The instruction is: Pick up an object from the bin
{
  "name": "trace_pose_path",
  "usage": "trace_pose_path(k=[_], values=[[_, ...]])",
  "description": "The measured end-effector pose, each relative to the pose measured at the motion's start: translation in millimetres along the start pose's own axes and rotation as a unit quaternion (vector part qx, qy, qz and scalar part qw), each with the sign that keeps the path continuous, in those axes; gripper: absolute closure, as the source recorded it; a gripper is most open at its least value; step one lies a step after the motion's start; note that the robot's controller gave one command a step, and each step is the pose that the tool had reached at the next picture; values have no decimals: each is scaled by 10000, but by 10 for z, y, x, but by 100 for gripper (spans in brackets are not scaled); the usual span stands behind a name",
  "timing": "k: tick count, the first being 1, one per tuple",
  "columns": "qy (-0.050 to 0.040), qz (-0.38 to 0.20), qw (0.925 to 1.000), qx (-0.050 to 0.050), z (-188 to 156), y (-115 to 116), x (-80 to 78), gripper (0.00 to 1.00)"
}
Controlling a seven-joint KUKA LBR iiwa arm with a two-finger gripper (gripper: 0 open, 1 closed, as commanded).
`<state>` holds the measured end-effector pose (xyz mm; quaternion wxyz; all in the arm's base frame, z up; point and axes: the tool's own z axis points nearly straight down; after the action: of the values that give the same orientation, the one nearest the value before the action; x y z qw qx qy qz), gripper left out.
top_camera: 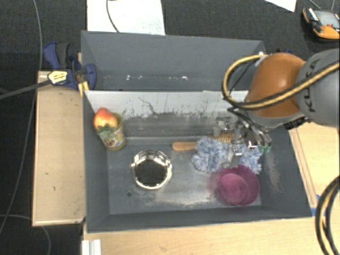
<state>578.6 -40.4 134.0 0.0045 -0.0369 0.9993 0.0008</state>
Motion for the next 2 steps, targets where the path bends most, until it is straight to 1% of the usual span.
trace_pose_path(k=[1,2], values=[[-60,583,9983,4,608,-105,-135,0],[-86,228,9997,14,589,94,-154,100]])
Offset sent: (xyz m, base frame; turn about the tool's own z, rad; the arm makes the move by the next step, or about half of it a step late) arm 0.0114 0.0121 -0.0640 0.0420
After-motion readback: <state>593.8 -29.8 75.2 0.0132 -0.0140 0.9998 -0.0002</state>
